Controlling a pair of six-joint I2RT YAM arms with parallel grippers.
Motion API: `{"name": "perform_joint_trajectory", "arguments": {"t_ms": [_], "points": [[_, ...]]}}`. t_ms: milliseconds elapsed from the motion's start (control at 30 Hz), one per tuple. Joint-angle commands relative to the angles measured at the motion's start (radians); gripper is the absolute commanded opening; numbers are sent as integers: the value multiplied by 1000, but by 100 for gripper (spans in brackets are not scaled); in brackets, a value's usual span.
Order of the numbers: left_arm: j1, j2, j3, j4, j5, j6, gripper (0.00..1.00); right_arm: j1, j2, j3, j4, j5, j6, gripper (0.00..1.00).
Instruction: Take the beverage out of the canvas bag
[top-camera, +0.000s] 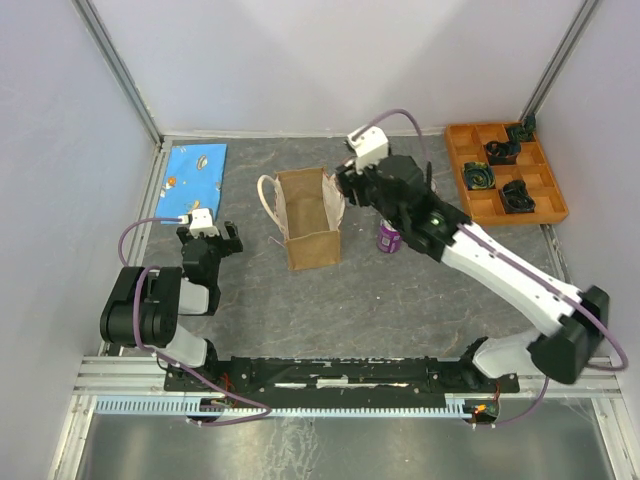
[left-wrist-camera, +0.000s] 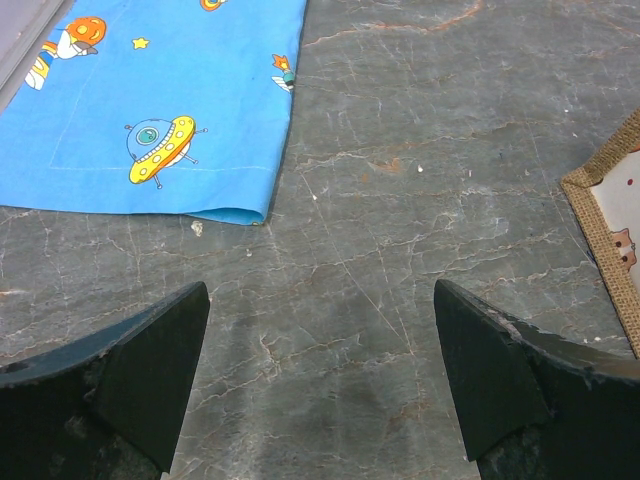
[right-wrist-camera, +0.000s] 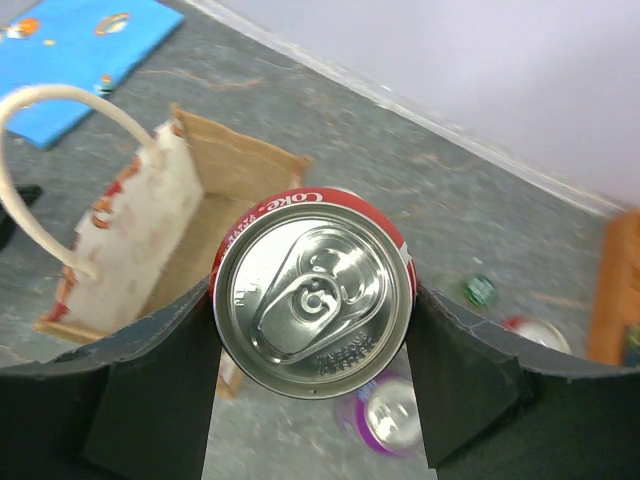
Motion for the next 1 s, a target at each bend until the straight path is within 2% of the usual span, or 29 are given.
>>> {"name": "perform_joint_trajectory", "arguments": {"t_ms": [0,133,433,667,967], "points": [[-5,-9,20,34,-12,43,99,1,-210,-113,132,241,-37,0],[-4,-10,20,34,-11,43,99,0,-348,-231,30,363,-2,0],[-5,-9,20,33,-11,43,99,0,-570,-498,-101,457,141,0],[-5,-10,21,33,-13,43,99,0,-557,-624,-65,458,230,0],[-6,-9,19,32,-13,43,99,-28,-424,-662,5,356,298,0]]}}
